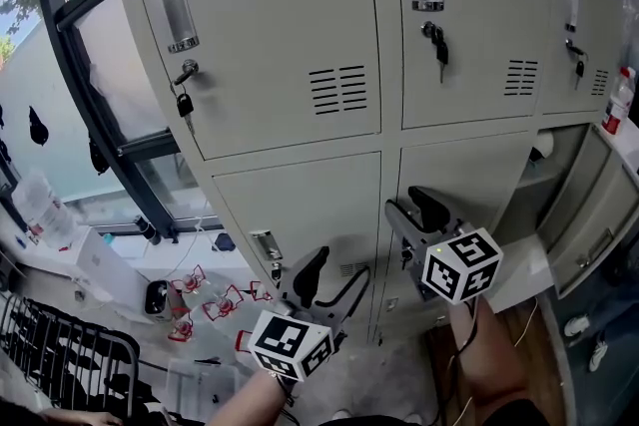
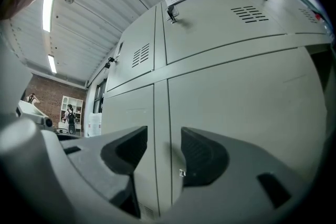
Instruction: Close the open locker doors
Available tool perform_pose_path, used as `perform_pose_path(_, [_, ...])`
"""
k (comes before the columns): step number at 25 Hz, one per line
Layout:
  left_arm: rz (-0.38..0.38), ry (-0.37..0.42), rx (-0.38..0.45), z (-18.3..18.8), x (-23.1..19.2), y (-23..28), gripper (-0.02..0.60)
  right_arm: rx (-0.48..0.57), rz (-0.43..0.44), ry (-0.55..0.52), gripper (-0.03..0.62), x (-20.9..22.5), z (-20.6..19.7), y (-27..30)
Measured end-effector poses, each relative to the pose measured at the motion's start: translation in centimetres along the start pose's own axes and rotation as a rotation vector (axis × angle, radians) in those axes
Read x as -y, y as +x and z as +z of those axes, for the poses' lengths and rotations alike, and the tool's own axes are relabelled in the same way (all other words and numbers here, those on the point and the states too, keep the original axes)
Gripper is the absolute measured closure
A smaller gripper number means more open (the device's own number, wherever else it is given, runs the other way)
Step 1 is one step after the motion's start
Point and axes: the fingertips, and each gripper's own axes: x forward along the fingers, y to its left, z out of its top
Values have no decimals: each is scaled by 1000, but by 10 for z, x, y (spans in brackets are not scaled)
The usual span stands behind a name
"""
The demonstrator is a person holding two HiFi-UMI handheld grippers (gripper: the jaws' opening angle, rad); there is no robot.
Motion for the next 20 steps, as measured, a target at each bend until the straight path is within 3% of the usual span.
perform_pose_path(10, [-45, -11, 5, -1, 17, -1, 285, -14, -29, -6, 405, -2, -4, -24])
perform_pose_path(20, [-170, -19, 14, 1, 66, 5, 285, -3, -151, -21, 405, 13, 5, -89])
